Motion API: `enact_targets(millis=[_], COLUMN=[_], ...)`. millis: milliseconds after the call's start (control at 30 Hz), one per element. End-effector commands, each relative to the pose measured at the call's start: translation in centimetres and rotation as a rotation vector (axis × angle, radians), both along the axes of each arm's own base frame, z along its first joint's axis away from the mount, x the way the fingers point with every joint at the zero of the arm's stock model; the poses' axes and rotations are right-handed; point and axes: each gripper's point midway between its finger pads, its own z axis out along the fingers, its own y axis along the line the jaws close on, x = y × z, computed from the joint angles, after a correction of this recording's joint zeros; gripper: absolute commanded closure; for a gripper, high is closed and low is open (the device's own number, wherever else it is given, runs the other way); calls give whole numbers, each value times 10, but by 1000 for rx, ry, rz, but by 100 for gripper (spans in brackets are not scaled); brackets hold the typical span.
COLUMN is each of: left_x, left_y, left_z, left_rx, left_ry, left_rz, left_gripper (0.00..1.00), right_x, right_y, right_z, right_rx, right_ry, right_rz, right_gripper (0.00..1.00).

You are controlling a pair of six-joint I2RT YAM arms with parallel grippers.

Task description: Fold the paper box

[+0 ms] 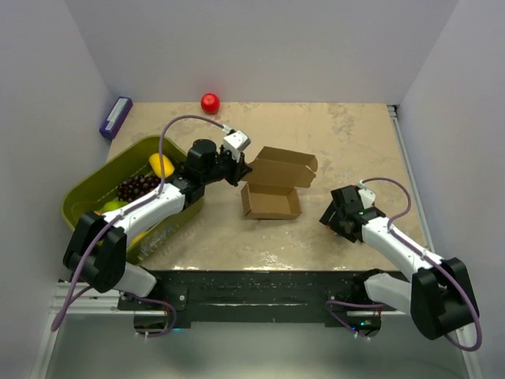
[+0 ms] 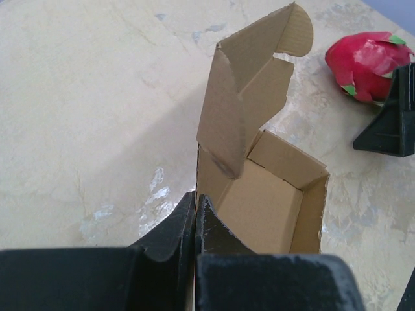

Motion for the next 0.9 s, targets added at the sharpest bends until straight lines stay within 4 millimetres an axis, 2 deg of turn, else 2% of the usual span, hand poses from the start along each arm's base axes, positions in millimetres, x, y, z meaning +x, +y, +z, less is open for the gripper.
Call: enact_targets(millis=[0,100,133,267,433,667,700,733,767,800,867], left_x=[-8,-11,-11,-9,-8,-6,-8,-8,-8,-9,-9], left_y=[-23,-27,-26,-23,-24,-20,-21,-21,-22,-23,-23], left_z=[4,-1,-3,-7,-8,-2,0,0,1,2,2], left_rx=[-20,-18,-16,-1,-12,-35,-44,-46,-48,-49,-50], left_ry=[-87,-83,-82,-83,-73,-95,-109,-110,-111,-111,-112], left_rz=[-183,-219,-219,-199,-194,-152,-161,-164,-166,-171,-172], left_gripper=[100,100,100,100,100,100,100,100,100,100,100], right_x=[17,21,24,26,23,24,26,29,32,34,39], right_y=[20,23,27,49,99,166,179,185,191,194,203], right_z=[38,66,83,121,152,153,143,143,136,116,105], right_rx=[75,76,90,156,204,246,241,238,232,199,185], right_ry=[-131,-197,-249,-361,-421,-411,-384,-385,-362,-303,-261], right_rz=[119,185,211,314,433,509,528,531,529,533,543], right_gripper=[56,58,58,61,62,62,62,62,62,62,61])
